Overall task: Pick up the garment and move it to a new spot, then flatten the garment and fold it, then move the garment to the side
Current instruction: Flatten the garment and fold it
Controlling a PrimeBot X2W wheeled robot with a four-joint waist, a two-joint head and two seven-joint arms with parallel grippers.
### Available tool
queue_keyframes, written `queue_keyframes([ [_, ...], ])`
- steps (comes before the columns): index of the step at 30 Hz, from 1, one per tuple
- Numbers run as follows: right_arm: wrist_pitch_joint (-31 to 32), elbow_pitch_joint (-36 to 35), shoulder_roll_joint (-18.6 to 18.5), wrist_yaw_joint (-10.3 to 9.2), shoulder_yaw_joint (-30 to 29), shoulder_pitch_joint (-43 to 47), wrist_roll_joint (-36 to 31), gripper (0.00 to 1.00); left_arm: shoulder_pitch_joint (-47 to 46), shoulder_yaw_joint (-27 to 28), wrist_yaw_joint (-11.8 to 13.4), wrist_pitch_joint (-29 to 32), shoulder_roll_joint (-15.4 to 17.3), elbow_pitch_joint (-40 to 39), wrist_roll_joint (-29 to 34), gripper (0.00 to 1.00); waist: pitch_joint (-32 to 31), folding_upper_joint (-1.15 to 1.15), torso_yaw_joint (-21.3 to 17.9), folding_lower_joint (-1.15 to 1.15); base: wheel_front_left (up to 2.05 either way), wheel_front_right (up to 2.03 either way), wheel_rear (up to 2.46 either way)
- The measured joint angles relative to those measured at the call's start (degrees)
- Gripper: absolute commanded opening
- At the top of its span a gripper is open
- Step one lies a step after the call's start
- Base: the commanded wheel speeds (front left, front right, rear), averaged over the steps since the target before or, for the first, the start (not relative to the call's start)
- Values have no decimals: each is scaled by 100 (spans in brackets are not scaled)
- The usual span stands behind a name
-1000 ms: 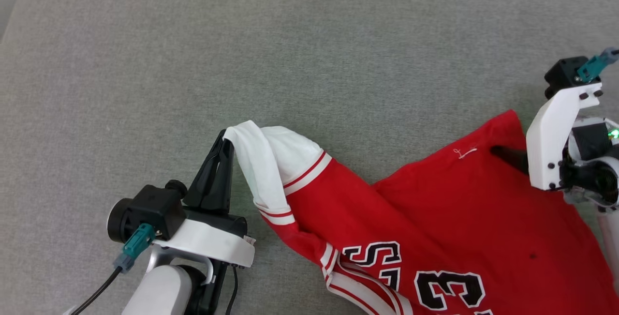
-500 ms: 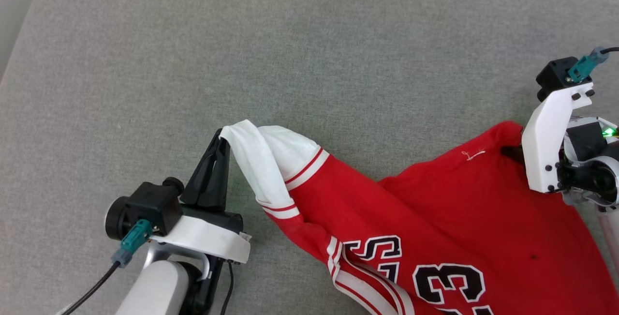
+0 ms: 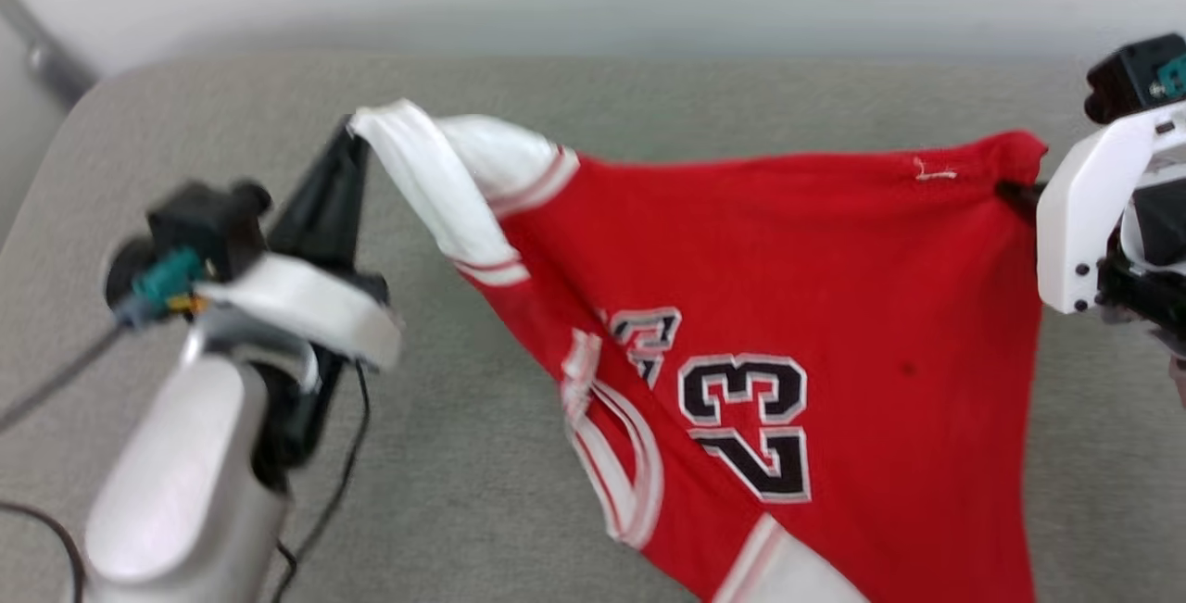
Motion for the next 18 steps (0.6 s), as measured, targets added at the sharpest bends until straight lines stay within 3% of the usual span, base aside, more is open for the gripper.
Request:
queue_keyframes([
  [8, -661, 331, 47, 0, -248, -722, -449, 0, -1866, -47, -285, 416, -40, 1274, -16, 0, -284, 0, -416, -1, 0, 0, 0],
  [18, -1619, 691, 162, 2, -296, -2274, -967, 0, -4507, -31, -338, 112, 70, 2809, 448, 0, 273, 0, -561, 0, 0, 0, 0],
])
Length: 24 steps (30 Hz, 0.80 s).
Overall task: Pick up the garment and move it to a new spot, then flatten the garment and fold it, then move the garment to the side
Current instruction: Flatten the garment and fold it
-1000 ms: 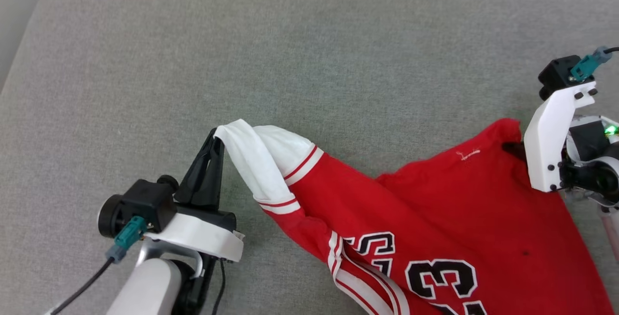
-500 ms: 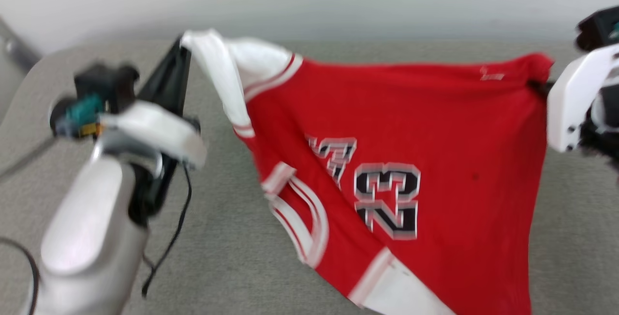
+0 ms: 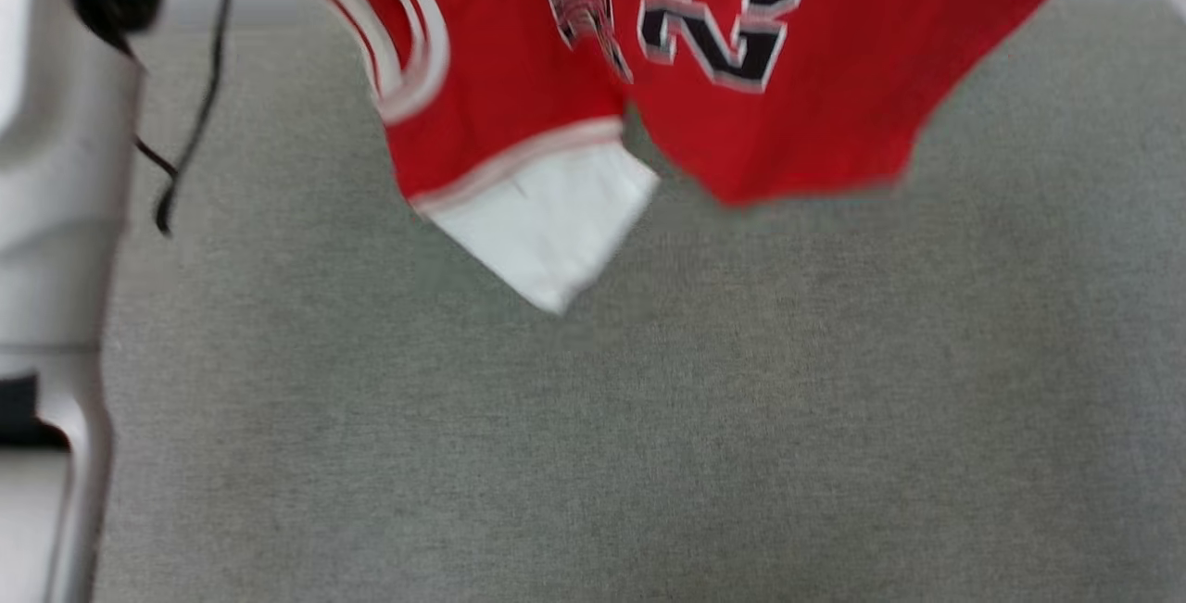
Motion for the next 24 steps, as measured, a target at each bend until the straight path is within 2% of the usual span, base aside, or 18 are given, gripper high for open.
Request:
queue_keyframes([
  [7, -782, 154, 93, 2, 31, -1281, -374, 0, -1548, 5, -9, -157, 299, 420, 294, 0, 686, 0, -104, 0, 0, 0, 0],
  [14, -1468, 420, 264, 2, 90, -2371, -632, 0, -2549, 167, 18, -221, 501, 643, 312, 0, 1557, 0, -191, 1, 0, 0, 0],
  [24, -2248, 1212, 617, 2, 392, -2904, -712, 0, -2612, 323, 43, -517, 544, 1170, 92, 0, 2544, 0, -278, 2, 0, 0, 0],
])
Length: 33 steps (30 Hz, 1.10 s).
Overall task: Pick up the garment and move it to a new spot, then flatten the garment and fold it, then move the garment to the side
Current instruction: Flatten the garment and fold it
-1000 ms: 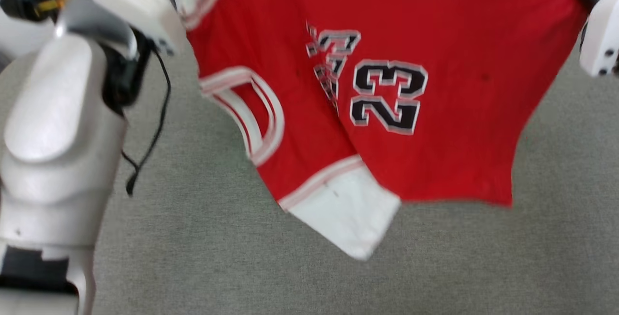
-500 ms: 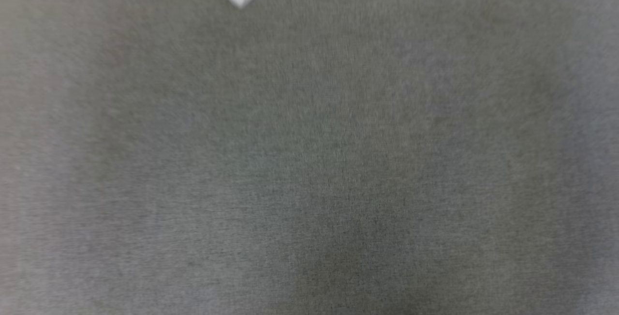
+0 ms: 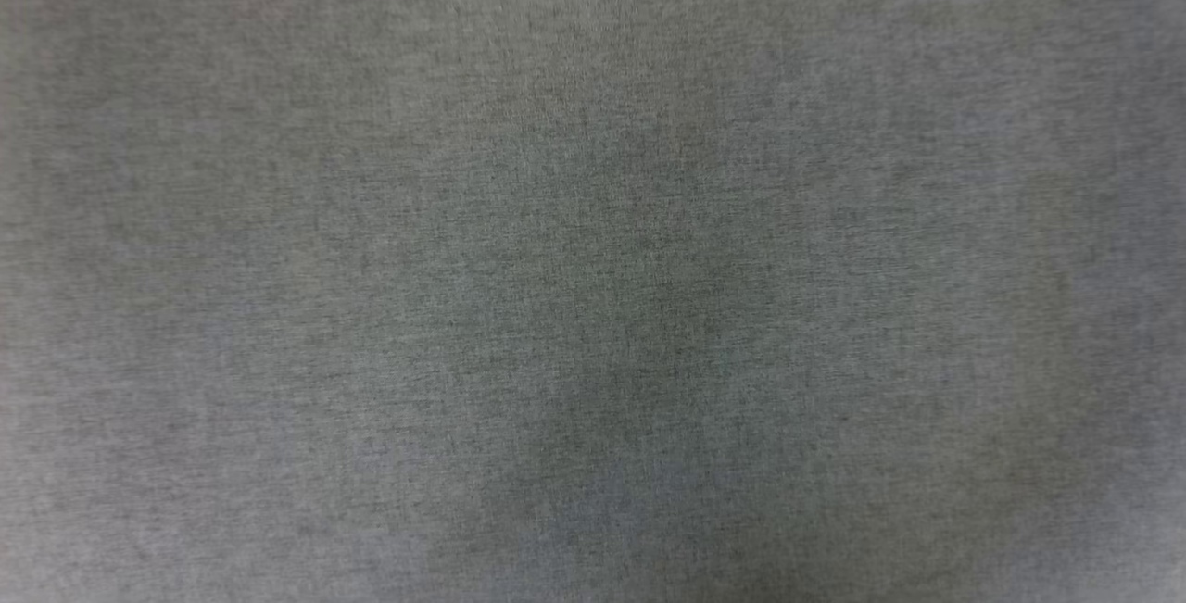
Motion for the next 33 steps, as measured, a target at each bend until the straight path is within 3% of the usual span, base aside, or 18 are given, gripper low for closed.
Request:
queue_keyframes([
  [7, -257, 524, 41, 0, 338, -96, 134, 0, 277, 18, -89, -274, -138, 374, -146, 0, 210, 0, 86, 0, 0, 0, 0],
  [14, -469, 858, -111, -1, 658, 376, 490, 0, 916, 35, -254, -552, -343, 543, -380, 0, -53, 0, 215, -1, 0, 0, 0],
  [25, -719, 314, -633, 0, 1232, 2999, 1561, 0, 3952, 149, -401, -643, -740, 13, -914, 0, -1229, 0, 483, -2, 0, 0, 0],
  [33, -612, -528, -979, 1, 1134, 5185, 1974, 0, 6426, 203, -111, -550, -827, -1037, -1147, 0, -2200, 0, 618, -3, 0, 0, 0],
])
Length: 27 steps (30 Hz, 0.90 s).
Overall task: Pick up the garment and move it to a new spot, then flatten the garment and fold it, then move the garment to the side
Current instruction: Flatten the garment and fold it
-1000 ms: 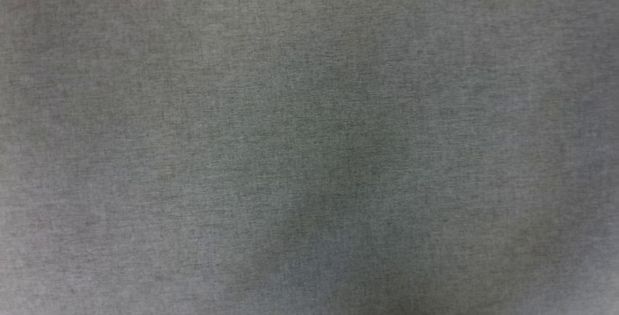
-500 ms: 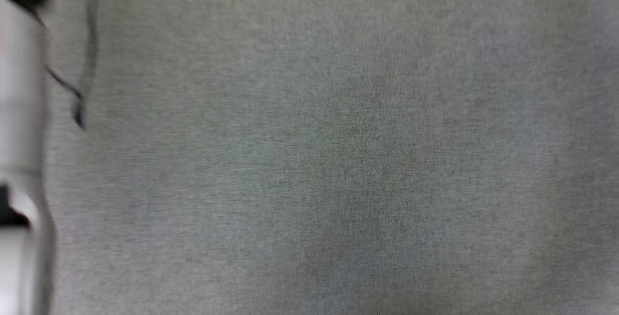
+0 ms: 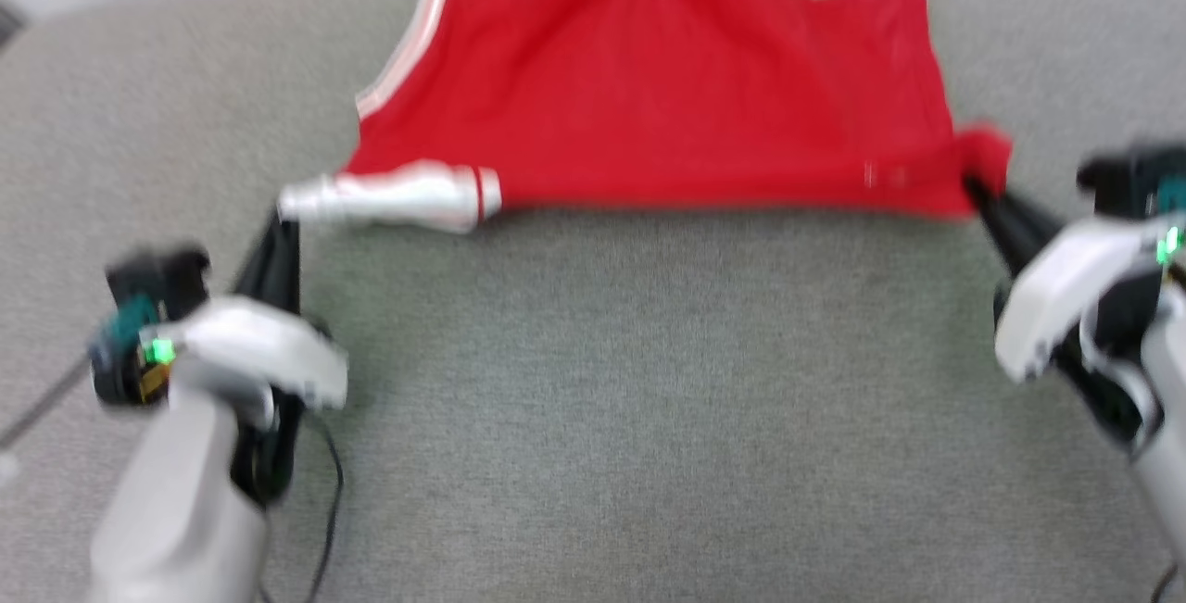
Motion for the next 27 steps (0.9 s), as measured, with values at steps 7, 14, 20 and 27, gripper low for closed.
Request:
queue_keyframes([
  [7, 308, -766, 19, 1, -558, 1752, -68, 0, 1998, 93, 586, 597, 148, -1468, -213, 0, -725, 0, 30, -1, 0, 0, 0],
  [14, 771, -1709, 374, 1, -1260, 3337, -346, 0, 3763, 192, 1288, 1240, 279, -3078, -347, 0, -1274, 0, 39, -1, 0, 0, 0],
  [20, 1289, -2590, 773, 0, -1818, 4448, -602, 0, 4670, 233, 1734, 1758, 466, -4087, -350, 0, -1605, 0, 107, -1, 0, 0, 0],
  [27, 1785, -3143, 1060, -1, -2138, 4664, -782, 0, 4435, 164, 1770, 1957, 588, -4642, -269, 0, -1481, 0, 131, -1, 0, 0, 0],
])
